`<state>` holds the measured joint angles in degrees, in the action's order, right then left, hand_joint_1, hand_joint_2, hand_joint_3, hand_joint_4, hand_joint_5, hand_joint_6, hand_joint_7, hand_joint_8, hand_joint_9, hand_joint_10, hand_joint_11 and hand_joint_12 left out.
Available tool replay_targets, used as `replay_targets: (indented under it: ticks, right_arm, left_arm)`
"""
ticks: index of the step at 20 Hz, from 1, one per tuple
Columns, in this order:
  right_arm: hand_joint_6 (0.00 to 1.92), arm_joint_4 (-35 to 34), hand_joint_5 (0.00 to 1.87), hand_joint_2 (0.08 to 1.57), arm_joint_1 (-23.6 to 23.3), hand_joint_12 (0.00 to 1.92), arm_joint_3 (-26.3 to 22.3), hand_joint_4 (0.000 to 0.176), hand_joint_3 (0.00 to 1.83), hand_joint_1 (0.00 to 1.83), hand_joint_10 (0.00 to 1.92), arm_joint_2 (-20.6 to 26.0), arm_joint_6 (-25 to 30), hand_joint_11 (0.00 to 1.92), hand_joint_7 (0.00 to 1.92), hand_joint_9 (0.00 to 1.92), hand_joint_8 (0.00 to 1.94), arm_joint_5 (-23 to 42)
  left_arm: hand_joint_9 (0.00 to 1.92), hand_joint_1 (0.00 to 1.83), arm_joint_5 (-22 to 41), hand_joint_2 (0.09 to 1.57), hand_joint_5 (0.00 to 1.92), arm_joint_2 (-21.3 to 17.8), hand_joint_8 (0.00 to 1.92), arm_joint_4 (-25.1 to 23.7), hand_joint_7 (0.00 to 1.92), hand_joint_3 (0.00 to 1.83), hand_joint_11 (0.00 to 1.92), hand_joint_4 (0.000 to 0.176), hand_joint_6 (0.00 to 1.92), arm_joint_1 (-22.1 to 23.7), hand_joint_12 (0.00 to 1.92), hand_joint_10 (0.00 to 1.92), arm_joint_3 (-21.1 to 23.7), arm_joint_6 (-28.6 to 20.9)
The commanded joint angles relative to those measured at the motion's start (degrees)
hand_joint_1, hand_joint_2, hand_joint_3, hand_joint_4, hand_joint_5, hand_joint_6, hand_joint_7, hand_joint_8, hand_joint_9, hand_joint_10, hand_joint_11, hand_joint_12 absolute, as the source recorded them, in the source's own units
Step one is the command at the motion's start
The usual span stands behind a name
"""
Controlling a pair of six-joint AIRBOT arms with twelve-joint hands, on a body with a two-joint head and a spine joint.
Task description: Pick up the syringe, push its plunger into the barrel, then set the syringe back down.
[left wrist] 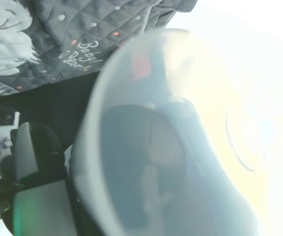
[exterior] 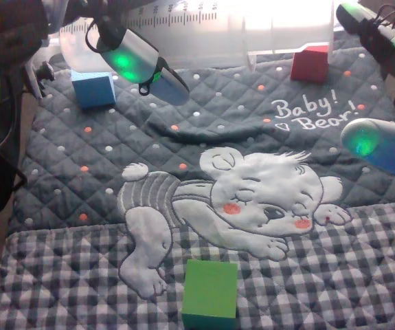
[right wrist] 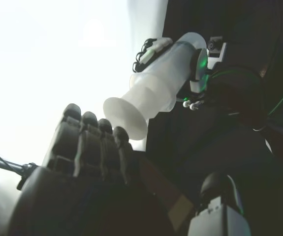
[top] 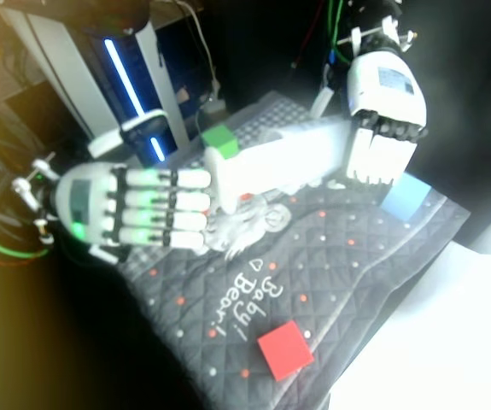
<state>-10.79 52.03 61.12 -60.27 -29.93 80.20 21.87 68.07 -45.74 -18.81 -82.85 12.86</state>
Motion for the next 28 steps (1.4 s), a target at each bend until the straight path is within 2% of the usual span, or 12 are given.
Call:
replay_targets:
  ticks: [1, 3, 4, 6, 12, 15, 18, 20, 25, 26, 27, 28]
  right_arm:
    - [0.01, 0.4, 0.03, 0.91, -1.1, 0.00, 0.2, 0.000, 0.00, 0.03, 0.00, -0.1, 0.5, 0.00, 0.00, 0.00, 0.00, 6.5]
    - [0.01, 0.6, 0.04, 0.86, -1.4, 0.00, 0.2, 0.000, 0.00, 0.00, 0.00, -0.3, 0.5, 0.01, 0.02, 0.00, 0.01, 6.3]
    - [0.01, 0.7, 0.03, 0.88, -1.5, 0.00, 0.2, 0.000, 0.00, 0.00, 0.00, -0.6, 0.5, 0.01, 0.02, 0.00, 0.01, 6.2]
    - [0.01, 0.8, 0.04, 0.87, -1.6, 0.01, 0.3, 0.000, 0.00, 0.00, 0.00, -0.8, 0.5, 0.02, 0.04, 0.00, 0.01, 6.0]
    - [0.00, 1.6, 0.02, 0.87, -2.2, 0.00, 0.6, 0.000, 0.00, 0.01, 0.00, -1.8, 0.5, 0.01, 0.03, 0.00, 0.00, 4.9]
    - [0.00, 2.4, 0.00, 0.92, -2.6, 0.00, 0.9, 0.000, 0.01, 0.00, 0.00, -2.7, 0.9, 0.01, 0.00, 0.00, 0.00, 3.5]
    - [0.00, 3.1, 0.00, 0.93, -3.1, 0.01, 1.2, 0.000, 0.01, 0.00, 0.00, -3.2, 0.9, 0.01, 0.00, 0.00, 0.00, 2.5]
    - [0.00, 3.5, 0.00, 0.90, -3.5, 0.01, 1.3, 0.000, 0.00, 0.00, 0.00, -3.4, 0.9, 0.02, 0.00, 0.00, 0.00, 2.1]
    - [0.00, 4.0, 0.00, 0.95, -3.8, 0.00, 1.4, 0.000, 0.02, 0.00, 0.00, -3.9, 0.9, 0.00, 0.00, 0.00, 0.00, 0.9]
    - [0.00, 4.1, 0.00, 0.95, -3.9, 0.00, 1.5, 0.000, 0.01, 0.00, 0.00, -4.1, 1.0, 0.00, 0.00, 0.00, 0.00, 0.8]
    - [0.00, 4.3, 0.00, 0.97, -4.1, 0.00, 1.6, 0.000, 0.02, 0.00, 0.00, -4.2, 1.0, 0.00, 0.00, 0.00, 0.00, 0.6]
    - [0.00, 4.5, 0.00, 1.03, -4.3, 0.00, 1.7, 0.000, 0.01, 0.00, 0.00, -4.3, 1.1, 0.00, 0.00, 0.00, 0.00, 0.5]
  left_arm:
    - [1.51, 1.54, 4.9, 1.11, 1.21, 0.2, 1.92, 2.0, 1.44, 0.00, 1.45, 0.000, 1.92, 0.9, 1.92, 1.92, -0.1, -0.2]
    - [1.53, 1.54, 4.9, 1.10, 1.19, 0.3, 1.92, 2.1, 1.44, 0.00, 1.49, 0.000, 1.92, 0.9, 1.92, 1.92, -0.1, -0.2]
    - [1.52, 1.55, 4.9, 1.09, 1.19, 0.4, 1.92, 2.1, 1.44, 0.00, 1.48, 0.000, 1.92, 0.9, 1.92, 1.92, -0.2, -0.2]
    - [1.48, 1.53, 5.2, 1.11, 1.18, 0.6, 1.92, 2.4, 1.42, 0.00, 1.35, 0.000, 1.92, 0.9, 1.92, 1.92, -0.5, -0.2]
    - [1.51, 1.56, 5.8, 1.10, 1.25, 1.0, 1.92, 2.3, 1.45, 0.00, 1.43, 0.000, 1.92, 1.0, 1.92, 1.92, -0.5, -0.2]
    - [1.49, 1.54, 6.4, 1.12, 1.24, 1.4, 1.92, 2.8, 1.45, 0.00, 1.33, 0.000, 1.92, 0.7, 1.92, 1.92, -0.8, -0.2]
    - [1.58, 1.54, 7.0, 1.13, 1.33, 1.7, 1.92, 3.0, 1.54, 0.01, 1.41, 0.000, 1.92, 0.7, 1.92, 1.92, -1.1, -0.2]
    - [1.61, 1.47, 7.4, 1.15, 1.26, 1.9, 1.92, 3.3, 1.52, 0.01, 1.58, 0.000, 1.92, 0.8, 1.92, 1.92, -1.3, -0.2]
    - [1.65, 1.47, 7.9, 1.16, 1.34, 2.2, 1.92, 3.7, 1.55, 0.01, 1.67, 0.000, 1.92, 1.2, 1.92, 1.92, -1.5, -0.2]
    - [1.62, 1.50, 8.0, 1.15, 1.34, 2.2, 1.92, 3.7, 1.56, 0.00, 1.56, 0.000, 1.92, 1.2, 1.92, 1.92, -1.5, -0.2]
    - [1.61, 1.50, 8.1, 1.15, 1.34, 2.3, 1.92, 3.7, 1.55, 0.00, 1.53, 0.000, 1.92, 1.3, 1.92, 1.92, -1.6, -0.2]
    - [1.59, 1.50, 8.1, 1.15, 1.33, 2.4, 1.92, 3.7, 1.55, 0.00, 1.46, 0.000, 1.92, 1.3, 1.92, 1.92, -1.6, -0.2]
